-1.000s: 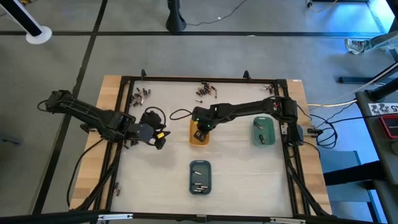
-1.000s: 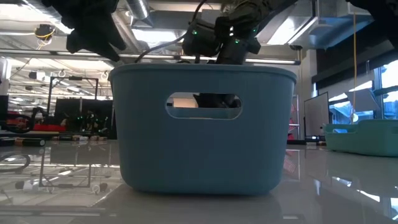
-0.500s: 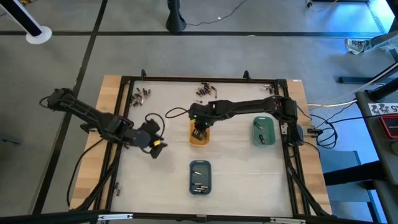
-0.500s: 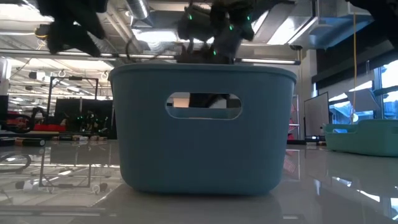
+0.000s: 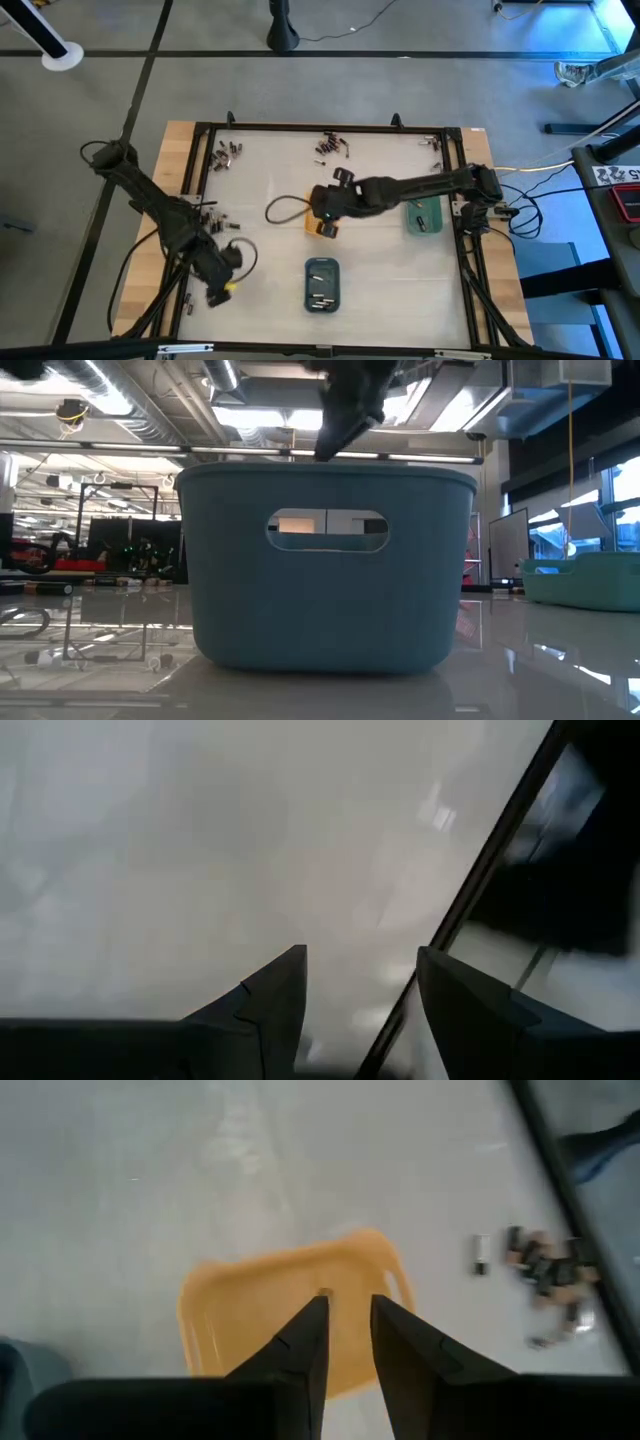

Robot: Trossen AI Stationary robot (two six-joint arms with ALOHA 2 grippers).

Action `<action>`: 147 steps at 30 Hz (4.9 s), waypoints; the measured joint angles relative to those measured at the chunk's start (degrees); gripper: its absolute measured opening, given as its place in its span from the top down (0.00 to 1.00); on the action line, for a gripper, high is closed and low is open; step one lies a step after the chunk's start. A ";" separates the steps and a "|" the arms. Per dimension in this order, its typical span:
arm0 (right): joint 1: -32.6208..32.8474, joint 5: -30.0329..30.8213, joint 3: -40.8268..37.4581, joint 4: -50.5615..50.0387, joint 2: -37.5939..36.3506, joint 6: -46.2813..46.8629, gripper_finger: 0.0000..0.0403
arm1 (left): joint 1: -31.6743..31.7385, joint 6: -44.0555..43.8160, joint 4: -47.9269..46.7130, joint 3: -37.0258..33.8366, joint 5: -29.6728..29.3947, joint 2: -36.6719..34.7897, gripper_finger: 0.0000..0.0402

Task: Sort batteries
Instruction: Put the bottom left duracell AAA battery into the yellow bin

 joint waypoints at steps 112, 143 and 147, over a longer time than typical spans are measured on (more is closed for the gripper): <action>3.92 6.08 -8.17 0.69 -0.19 6.69 0.80 | -21.28 5.00 4.84 -0.28 4.16 19.63 0.30; 3.92 6.08 -8.17 0.80 -0.19 7.00 0.80 | -23.60 -1.79 2.99 1.23 -0.01 23.46 0.30; 3.92 6.08 -8.17 1.07 -0.19 7.09 0.80 | -23.57 -2.55 2.29 1.41 -0.29 23.50 0.35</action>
